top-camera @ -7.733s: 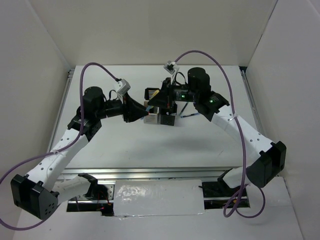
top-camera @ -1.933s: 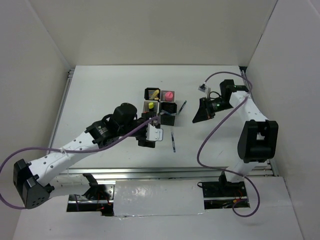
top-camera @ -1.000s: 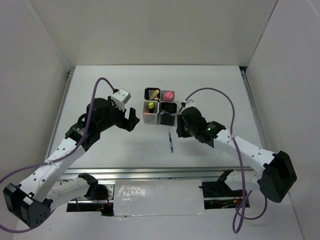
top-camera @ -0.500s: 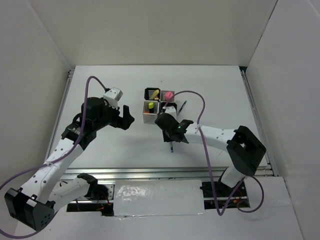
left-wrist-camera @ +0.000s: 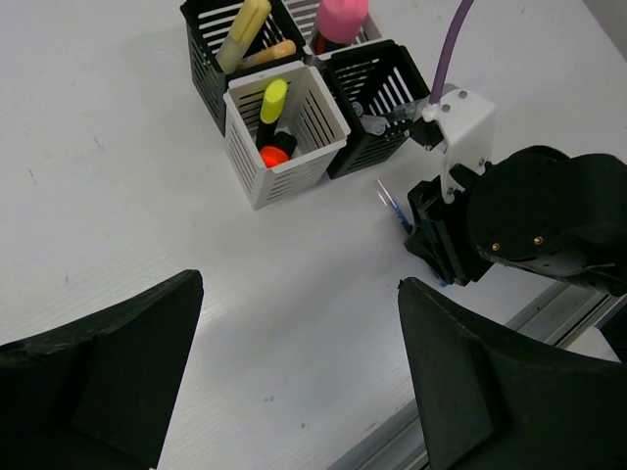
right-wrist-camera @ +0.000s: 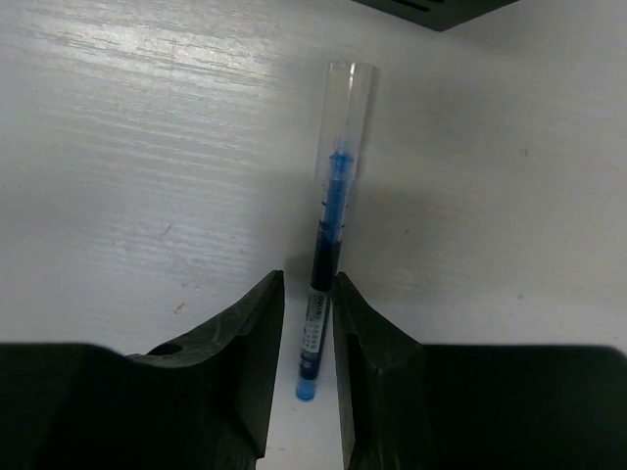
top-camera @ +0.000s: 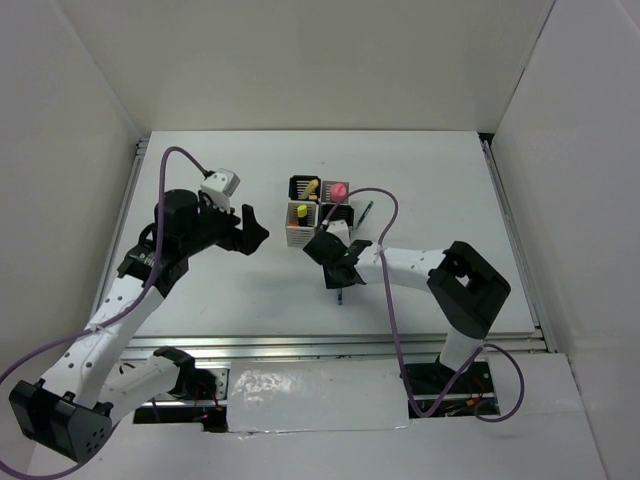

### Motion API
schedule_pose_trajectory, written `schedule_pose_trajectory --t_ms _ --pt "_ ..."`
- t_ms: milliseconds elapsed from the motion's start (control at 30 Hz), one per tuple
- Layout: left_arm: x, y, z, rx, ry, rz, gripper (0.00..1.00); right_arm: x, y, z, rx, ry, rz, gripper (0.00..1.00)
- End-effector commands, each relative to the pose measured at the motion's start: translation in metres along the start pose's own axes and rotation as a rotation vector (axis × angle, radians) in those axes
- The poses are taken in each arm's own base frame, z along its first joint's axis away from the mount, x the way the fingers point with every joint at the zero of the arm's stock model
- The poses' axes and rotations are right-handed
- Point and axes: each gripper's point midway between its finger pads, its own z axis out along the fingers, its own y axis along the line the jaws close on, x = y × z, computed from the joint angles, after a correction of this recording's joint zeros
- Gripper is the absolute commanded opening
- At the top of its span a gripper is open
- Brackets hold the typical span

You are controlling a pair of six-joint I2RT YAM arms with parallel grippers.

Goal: Sort the stationery into containers
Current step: Pick up the pen from the center of the board.

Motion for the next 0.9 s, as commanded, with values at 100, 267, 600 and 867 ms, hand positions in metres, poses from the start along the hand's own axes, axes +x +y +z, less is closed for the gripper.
schedule_pose_trajectory --t_ms 100,267,600,867 --pt "-0.040 -0.015 -0.015 0.062 -0.127 -0.008 0.93 -0.002 -0.002 0.003 0.007 -0.009 0.025 0.33" --pt "-0.039 -0.009 -0.017 0.030 -0.123 -0.011 0.93 0.005 -0.006 0.012 -0.005 0.034 0.036 0.27" --pt "-0.049 -0.013 -0.023 0.057 -0.147 -0.017 0.93 0.008 -0.015 0.002 -0.052 0.043 0.050 0.00" --pt "-0.042 -0.050 -0.039 0.287 -0.171 -0.032 0.95 -0.006 -0.013 -0.074 -0.330 -0.150 -0.073 0.00"
